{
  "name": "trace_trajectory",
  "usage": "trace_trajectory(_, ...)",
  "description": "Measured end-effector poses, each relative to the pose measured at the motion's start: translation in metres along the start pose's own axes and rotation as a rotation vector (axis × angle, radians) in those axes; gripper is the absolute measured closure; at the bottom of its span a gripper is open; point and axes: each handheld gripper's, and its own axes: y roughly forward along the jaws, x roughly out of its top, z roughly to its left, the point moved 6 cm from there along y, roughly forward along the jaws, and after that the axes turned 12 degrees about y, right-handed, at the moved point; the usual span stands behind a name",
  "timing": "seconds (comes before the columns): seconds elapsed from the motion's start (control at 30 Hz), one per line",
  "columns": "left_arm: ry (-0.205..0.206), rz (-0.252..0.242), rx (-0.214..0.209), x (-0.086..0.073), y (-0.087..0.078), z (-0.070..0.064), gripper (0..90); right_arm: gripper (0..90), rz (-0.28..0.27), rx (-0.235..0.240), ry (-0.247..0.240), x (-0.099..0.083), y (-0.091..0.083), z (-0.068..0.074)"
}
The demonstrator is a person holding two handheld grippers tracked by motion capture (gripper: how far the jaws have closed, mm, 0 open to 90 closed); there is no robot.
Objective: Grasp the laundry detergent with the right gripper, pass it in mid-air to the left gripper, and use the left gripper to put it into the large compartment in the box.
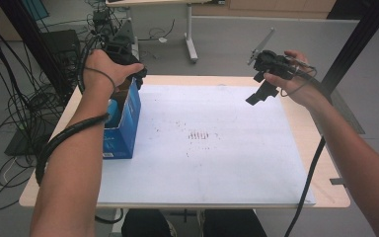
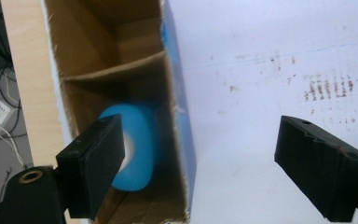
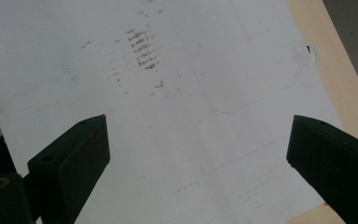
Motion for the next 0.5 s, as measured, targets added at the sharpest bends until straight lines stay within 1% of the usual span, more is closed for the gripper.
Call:
trace_trajectory(0.2,0.043,-0.012,-0.011,0.020,0.001,-0.019,14.1,5.7,0.011,0.000,-0.001,-0.002,-0.001,-0.001)
trace_trajectory(0.27,0.057,-0.008,-0.016,0.025,0.003,-0.025,13.8,5.7,0.017,0.001,0.003,-0.004,-0.002,-0.003)
trace_trajectory(0.37,0.067,-0.011,-0.026,0.032,0.006,-0.034,13.8,5.7,0.015,0.001,0.014,-0.007,-0.003,-0.006)
trace_trajectory(0.5,0.086,-0.009,-0.036,0.038,0.010,-0.043,13.7,5.7,0.024,-0.005,0.016,-0.010,-0.006,-0.008)
